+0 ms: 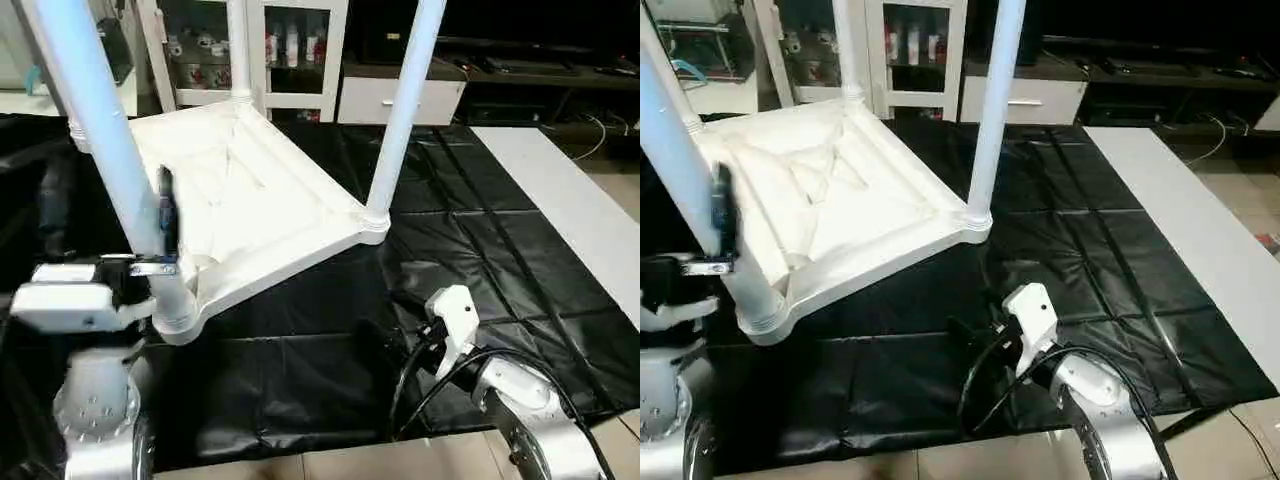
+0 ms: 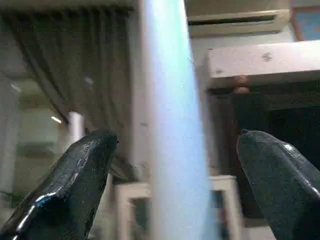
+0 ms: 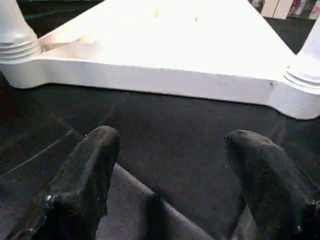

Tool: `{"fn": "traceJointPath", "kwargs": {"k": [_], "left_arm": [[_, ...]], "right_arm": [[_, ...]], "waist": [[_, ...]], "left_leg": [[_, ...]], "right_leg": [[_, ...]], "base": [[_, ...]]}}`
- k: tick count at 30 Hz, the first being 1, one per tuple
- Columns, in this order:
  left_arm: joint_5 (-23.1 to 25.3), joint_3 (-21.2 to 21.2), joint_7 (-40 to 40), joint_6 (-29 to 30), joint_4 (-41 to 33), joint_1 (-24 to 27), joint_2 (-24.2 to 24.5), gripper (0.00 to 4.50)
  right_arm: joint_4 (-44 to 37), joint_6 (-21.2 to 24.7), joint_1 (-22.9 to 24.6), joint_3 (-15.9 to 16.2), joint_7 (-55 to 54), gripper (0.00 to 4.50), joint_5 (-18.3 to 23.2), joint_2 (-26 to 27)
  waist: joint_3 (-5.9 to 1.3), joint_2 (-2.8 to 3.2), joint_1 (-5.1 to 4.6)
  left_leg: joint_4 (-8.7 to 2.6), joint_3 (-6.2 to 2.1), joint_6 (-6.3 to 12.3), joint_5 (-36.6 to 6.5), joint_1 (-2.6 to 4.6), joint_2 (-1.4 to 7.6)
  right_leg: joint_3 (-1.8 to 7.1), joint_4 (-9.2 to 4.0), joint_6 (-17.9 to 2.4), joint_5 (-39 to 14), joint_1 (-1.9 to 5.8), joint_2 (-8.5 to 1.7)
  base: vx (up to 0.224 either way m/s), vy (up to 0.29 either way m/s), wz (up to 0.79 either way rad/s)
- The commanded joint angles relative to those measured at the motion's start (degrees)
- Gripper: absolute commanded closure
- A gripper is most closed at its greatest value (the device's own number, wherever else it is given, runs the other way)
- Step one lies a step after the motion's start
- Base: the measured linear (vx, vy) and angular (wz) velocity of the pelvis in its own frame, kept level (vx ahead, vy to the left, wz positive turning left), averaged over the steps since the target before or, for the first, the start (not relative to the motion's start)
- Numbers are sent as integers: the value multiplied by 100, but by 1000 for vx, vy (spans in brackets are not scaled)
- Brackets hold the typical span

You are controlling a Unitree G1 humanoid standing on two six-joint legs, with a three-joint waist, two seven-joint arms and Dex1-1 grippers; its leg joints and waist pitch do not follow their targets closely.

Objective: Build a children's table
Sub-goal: Rotate table base

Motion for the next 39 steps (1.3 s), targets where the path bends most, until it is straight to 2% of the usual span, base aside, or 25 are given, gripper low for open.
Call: {"fn": "traceJointPath", "kwargs": {"k": [1,2,3,5,6,10,12,13,14,15,16,18,19,20,22,23,24,25,27,28,29,31,34,36,39], "left_arm": [[-734,-281,-672,521,286,-80,110,13],[-1084,-338,-1032,829,435,-104,207,13],[-1137,-345,-1097,882,466,-110,228,13],[-2006,-396,-2143,2074,777,-184,537,13],[-1998,-427,-2345,2110,904,-236,655,13],[-2628,-570,-3291,3390,1326,-516,1193,13],[-2794,-855,-3952,3826,1550,-769,1518,13],[-2855,-951,-4081,3980,1601,-864,1599,13],[-2864,-1004,-4168,4006,1613,-906,1631,13],[-2891,-1218,-4535,4114,1672,-1104,1753,13],[-2892,-1229,-4554,4120,1675,-1116,1759,13],[-2752,-1608,-4950,4320,1959,-1739,1618,13],[-2627,-1714,-4981,4278,2127,-1965,1476,13],[-2545,-1810,-5050,4233,2258,-2142,1353,13],[-2462,-1945,-5155,4218,2477,-2411,1188,13],[-2377,-2054,-5202,4171,2607,-2541,1078,13],[-2256,-2192,-5231,4089,2778,-2693,943,13],[-2085,-2336,-5181,3956,2974,-2838,822,13],[-1907,-2464,-5115,3802,3155,-2957,720,13],[-1328,-2741,-4690,3326,3758,-3269,383,13],[-1153,-2788,-4489,3161,4035,-3402,194,13],[-900,-2821,-4101,2911,4404,-3575,-52,13],[-492,-2817,-3364,2469,4854,-3790,-268,13],[-439,-2812,-3326,2357,4909,-3820,-270,13],[-812,-2663,-4113,2596,4610,-3717,73,13]], "right_arm": [[-177,146,-14,-26,3,74,79,-40],[-237,212,-28,-31,33,74,126,-45],[-250,226,-32,-31,39,74,136,-46],[-293,317,-92,10,215,74,232,-100],[-283,336,-114,32,277,74,247,-119],[-147,300,-166,63,565,74,270,-277],[149,131,-220,-4,687,74,255,-342],[237,93,-238,-28,721,74,255,-357],[273,78,-248,-34,740,74,253,-368],[415,33,-287,-60,836,74,247,-415],[422,32,-289,-62,841,74,247,-417],[753,-121,-327,-52,1121,74,206,-579],[986,-254,-363,-55,1205,74,176,-618],[1234,-398,-410,-59,1270,74,142,-638],[1694,-645,-525,-74,1362,74,92,-642],[1992,-797,-613,-77,1389,74,47,-632],[2351,-981,-723,-85,1427,74,1,-617],[2694,-1160,-830,-103,1461,74,-42,-596],[2994,-1314,-924,-121,1484,74,-79,-578],[3665,-1657,-1123,-169,1530,74,-138,-577],[3997,-1835,-1218,-196,1550,74,-162,-580],[4459,-2085,-1340,-236,1572,74,-193,-592],[5134,-2432,-1471,-325,1617,74,-224,-658],[5366,-2567,-1510,-366,1666,74,-232,-689],[6024,-2927,-1520,-540,1908,74,-203,-911]], "waist": [[-247,67,14],[-252,73,16],[-245,80,22],[-252,91,36],[-246,126,43],[-263,155,60],[-282,165,84],[-286,167,88],[-293,177,100],[-297,152,112],[-296,156,121],[-302,146,127],[-315,168,145],[-317,130,164],[-317,126,147],[-332,128,126],[-340,137,126],[-341,112,106],[-353,111,99],[-347,131,77],[-346,172,57],[-357,156,87],[-345,148,80],[-354,169,80],[-332,154,110]], "left_leg": [[-487,-152,157,-1875,-22,272],[-492,-153,115,-1891,-18,279],[-500,-145,99,-1902,-8,275],[-505,-139,44,-1858,3,274],[-513,-137,32,-1861,13,267],[-520,-122,-14,-1761,36,268],[-526,-124,-35,-1585,31,274],[-517,-106,-35,-1558,50,270],[-511,-102,-32,-1459,56,272],[-501,-91,0,-1326,42,267],[-498,-84,21,-1302,43,259],[-485,-66,51,-1174,50,266],[-461,-49,46,-1165,87,255],[-447,-47,58,-1060,63,257],[-456,-59,83,-1054,-1,256],[-435,-49,103,-1062,21,251],[-423,-63,122,-1004,1,252],[-415,-47,166,-993,4,249],[-394,-47,276,-908,-7,244],[-390,-42,351,-962,-1,236],[-370,-28,347,-1056,24,229],[-365,-39,381,-1065,34,249],[-364,-55,446,-1311,-1,246],[-363,-63,474,-1407,26,249],[-365,-44,475,-1613,95,255]], "right_leg": [[384,-555,-294,-2485,180,-374],[387,-540,-331,-2425,198,-383],[388,-540,-362,-2383,179,-365],[396,-510,-399,-2282,192,-366],[399,-504,-411,-2264,182,-352],[410,-469,-522,-1957,203,-338],[417,-409,-710,-1595,245,-352],[421,-406,-759,-1536,233,-351],[427,-375,-874,-1359,247,-354],[429,-360,-954,-1215,268,-368],[430,-369,-954,-1247,272,-369],[435,-368,-1019,-1174,284,-380],[432,-374,-1018,-1205,261,-379],[445,-346,-1144,-1021,291,-395],[439,-355,-1104,-1179,339,-407],[442,-382,-1098,-1258,325,-416],[445,-361,-1116,-1232,362,-423],[445,-380,-1128,-1254,343,-419],[436,-385,-1159,-1250,351,-415],[415,-430,-1132,-1358,326,-391],[412,-443,-1115,-1454,305,-381],[413,-443,-1171,-1516,323,-406],[367,-492,-1036,-1982,350,-403],[353,-526,-980,-2158,321,-400],[345,-568,-1027,-2494,264,-417]], "base": [[0,0,0],[0,0,0],[0,0,0],[0,0,0],[0,0,0],[0,0,0],[0,0,0],[0,0,0],[0,0,0],[0,0,0],[0,0,0],[0,0,0],[0,0,0],[0,0,0],[0,0,0],[0,0,0],[0,0,0],[0,0,0],[0,0,0],[0,0,0],[0,0,0],[0,0,0],[0,0,0],[0,0,0],[0,0,0]]}}
